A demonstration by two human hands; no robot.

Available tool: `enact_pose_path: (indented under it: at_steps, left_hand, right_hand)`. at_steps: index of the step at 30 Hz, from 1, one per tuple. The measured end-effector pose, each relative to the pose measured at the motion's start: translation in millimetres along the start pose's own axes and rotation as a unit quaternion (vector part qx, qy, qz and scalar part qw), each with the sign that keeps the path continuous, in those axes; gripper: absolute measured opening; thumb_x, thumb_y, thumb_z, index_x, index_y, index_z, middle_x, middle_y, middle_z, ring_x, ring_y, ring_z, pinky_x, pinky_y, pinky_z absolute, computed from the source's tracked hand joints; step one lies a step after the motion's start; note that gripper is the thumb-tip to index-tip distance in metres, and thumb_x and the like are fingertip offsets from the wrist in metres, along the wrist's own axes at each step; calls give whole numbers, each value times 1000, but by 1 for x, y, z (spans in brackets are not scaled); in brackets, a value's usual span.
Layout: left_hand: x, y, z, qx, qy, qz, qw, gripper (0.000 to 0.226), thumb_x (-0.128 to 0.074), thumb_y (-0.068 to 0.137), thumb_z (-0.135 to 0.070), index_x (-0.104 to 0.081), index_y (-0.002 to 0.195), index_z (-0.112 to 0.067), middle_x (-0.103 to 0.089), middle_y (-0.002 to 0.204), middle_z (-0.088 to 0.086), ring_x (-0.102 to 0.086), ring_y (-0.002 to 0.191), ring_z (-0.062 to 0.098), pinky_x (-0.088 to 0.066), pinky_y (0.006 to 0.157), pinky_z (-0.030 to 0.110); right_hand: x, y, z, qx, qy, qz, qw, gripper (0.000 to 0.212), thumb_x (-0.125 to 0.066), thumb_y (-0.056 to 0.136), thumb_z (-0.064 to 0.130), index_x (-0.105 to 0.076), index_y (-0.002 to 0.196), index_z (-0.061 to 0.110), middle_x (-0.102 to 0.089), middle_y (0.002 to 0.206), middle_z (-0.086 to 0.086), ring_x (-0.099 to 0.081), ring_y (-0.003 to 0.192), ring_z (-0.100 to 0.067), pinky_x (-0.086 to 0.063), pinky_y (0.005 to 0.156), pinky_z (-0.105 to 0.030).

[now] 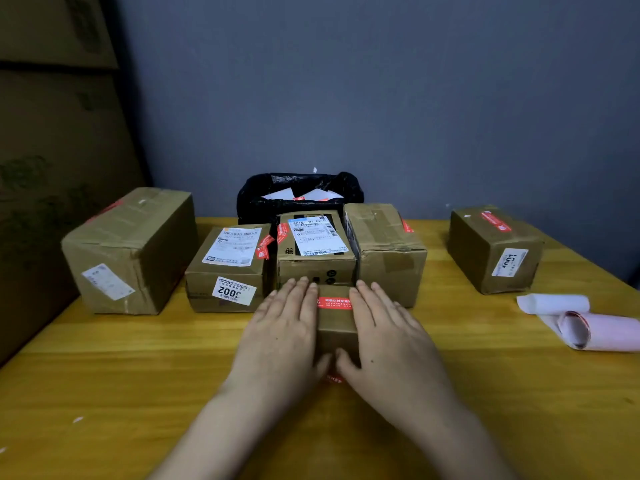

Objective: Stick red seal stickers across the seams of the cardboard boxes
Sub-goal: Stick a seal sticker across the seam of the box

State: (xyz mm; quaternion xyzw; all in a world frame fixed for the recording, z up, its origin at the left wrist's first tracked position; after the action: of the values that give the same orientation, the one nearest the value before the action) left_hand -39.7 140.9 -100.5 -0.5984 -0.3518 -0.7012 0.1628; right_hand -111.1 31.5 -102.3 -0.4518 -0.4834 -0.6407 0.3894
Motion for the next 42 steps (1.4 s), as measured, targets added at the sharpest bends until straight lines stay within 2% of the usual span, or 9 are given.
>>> enact_pose_path:
  at_steps: [10,14,18,21,26,30,34,38,42]
  left_hand:
    - [-4,-6,20,78,-87,45,992,93,-44,90,-60,11,152,-18,12,160,1,1,148,16,-9,118,27]
    - [-12,-8,33,98,-223,63,968,94,-58,87,-52,2,153,-22,-8,160,-4,-17,145,12,-19,115,24]
    - [-18,-9,40,97,-489,24,867,83,-72,77,-45,-26,144,-33,-44,139,-14,-47,125,2,-42,103,23]
    - [-14,-11,40,90,-584,-18,806,75,-75,74,-49,-35,137,-44,-50,132,-19,-54,117,-1,-49,96,24]
    - [0,-3,38,112,-663,-42,739,74,-77,72,-39,-41,136,-40,-53,123,-15,-60,105,1,-52,77,16]
    - [1,1,39,210,-730,-70,647,71,-65,67,-46,-47,134,-30,-64,114,-4,-68,92,10,-54,77,29]
    - [3,1,40,255,-718,-55,645,55,-60,73,-54,-55,122,-30,-69,106,1,-69,84,12,-51,68,29]
    - [3,20,39,299,-741,-9,602,43,-52,90,-47,-54,120,-16,-64,118,10,-60,107,25,-49,74,33]
    - [3,25,24,285,-756,-15,589,65,-59,64,-56,-53,117,-18,-57,116,2,-49,113,24,-42,90,36]
  right_hand:
    - [2,-4,-9,-74,55,43,995,81,-34,92,65,7,153,28,14,160,9,-2,148,-12,-15,118,-33]
    - [1,-5,-16,-92,120,54,987,74,-38,92,63,-2,151,37,12,158,20,-19,143,-10,-30,111,-33]
    - [2,-5,-30,-104,227,-9,968,63,-53,82,65,-34,139,47,-21,151,29,-34,133,-6,-39,105,-35]
    - [9,-5,-34,-112,291,-65,948,66,-48,69,75,-48,128,46,-44,128,27,-46,115,-3,-46,92,-32]
    - [15,8,-41,-141,342,-127,920,68,-42,72,82,-44,130,44,-54,125,13,-51,113,-10,-47,90,-36]
    - [14,8,-34,-45,561,-80,823,66,-62,76,58,-33,134,49,-44,133,30,-47,118,11,-46,83,-9]
    - [7,2,-32,28,569,-48,821,91,-66,66,55,-17,142,50,-33,127,53,-36,124,20,-39,92,-4]
    - [7,7,-38,1,563,-118,818,81,-66,63,60,-33,136,50,-46,122,45,-46,119,14,-44,91,-10]
    - [5,11,-39,-50,602,-143,784,66,-60,62,71,-42,124,57,-58,122,28,-55,116,0,-51,92,-22]
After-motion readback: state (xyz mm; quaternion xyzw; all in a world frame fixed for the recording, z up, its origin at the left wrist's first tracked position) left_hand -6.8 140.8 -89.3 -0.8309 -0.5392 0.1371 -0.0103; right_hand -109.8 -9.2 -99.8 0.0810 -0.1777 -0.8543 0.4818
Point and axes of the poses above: each hand's wrist, its own y-axis towards the middle knuckle, its own x-axis out of the back of the hand, z = x × y, the point moved 3 cm from there along y, towards the middle knuckle
